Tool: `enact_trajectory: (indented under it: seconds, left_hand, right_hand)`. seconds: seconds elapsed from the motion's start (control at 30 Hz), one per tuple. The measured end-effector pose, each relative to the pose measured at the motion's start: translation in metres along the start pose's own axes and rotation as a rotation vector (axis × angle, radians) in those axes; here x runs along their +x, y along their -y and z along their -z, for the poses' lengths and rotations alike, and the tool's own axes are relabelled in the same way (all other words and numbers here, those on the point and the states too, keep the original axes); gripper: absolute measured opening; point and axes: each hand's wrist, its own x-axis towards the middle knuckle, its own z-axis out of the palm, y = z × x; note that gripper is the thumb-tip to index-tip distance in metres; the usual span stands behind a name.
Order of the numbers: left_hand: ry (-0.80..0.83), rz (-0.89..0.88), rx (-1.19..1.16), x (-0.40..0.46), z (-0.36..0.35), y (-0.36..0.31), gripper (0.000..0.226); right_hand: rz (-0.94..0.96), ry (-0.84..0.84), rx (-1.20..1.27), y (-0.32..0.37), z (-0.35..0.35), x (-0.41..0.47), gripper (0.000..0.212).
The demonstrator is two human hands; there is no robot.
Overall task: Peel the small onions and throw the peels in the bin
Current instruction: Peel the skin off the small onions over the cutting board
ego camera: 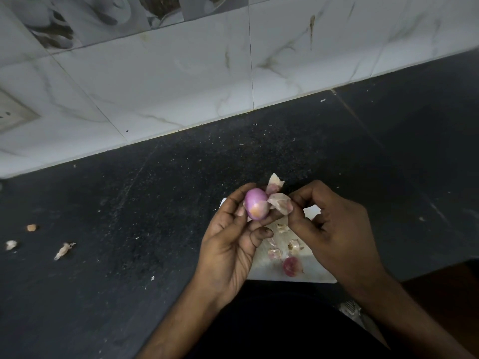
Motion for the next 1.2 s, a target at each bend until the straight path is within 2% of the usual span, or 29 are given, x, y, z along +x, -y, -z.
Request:
enact_trajectory:
  seconds: [0.3, 0.47, 0.67, 0.97, 1.2]
  left_hand:
    - [-0.131, -0.071, 0.117, 0.004, 0.002, 0.0, 0.036]
    - [-0.141, -0.102, 0.152, 0.003, 0.001, 0.001, 0.037]
    - [-0.066, -0.075, 0.18, 0.0, -0.004, 0.004, 0.038]
    - [0.007, -0.032, 0.134, -0.003, -0.007, 0.005, 0.036]
    - [-0.008, -0.038, 0.146, -0.001, -0.005, 0.005, 0.034]
  right_hand:
    - [-0.072, -0.035, -0.04, -0.007, 0.001, 0.002, 0.004]
    - [-0.048, 0.046, -0.131, -0.01, -0.004, 0.001, 0.018]
    - [0.004, 0.07, -0.077, -0.004, -0.006, 0.002, 0.024]
    - [0.063, 0.019, -0.018, -0.003, -0.009, 0.003, 0.002]
    - [0.095, 0.06, -0.054, -0.003, -0.01, 0.001, 0.018]
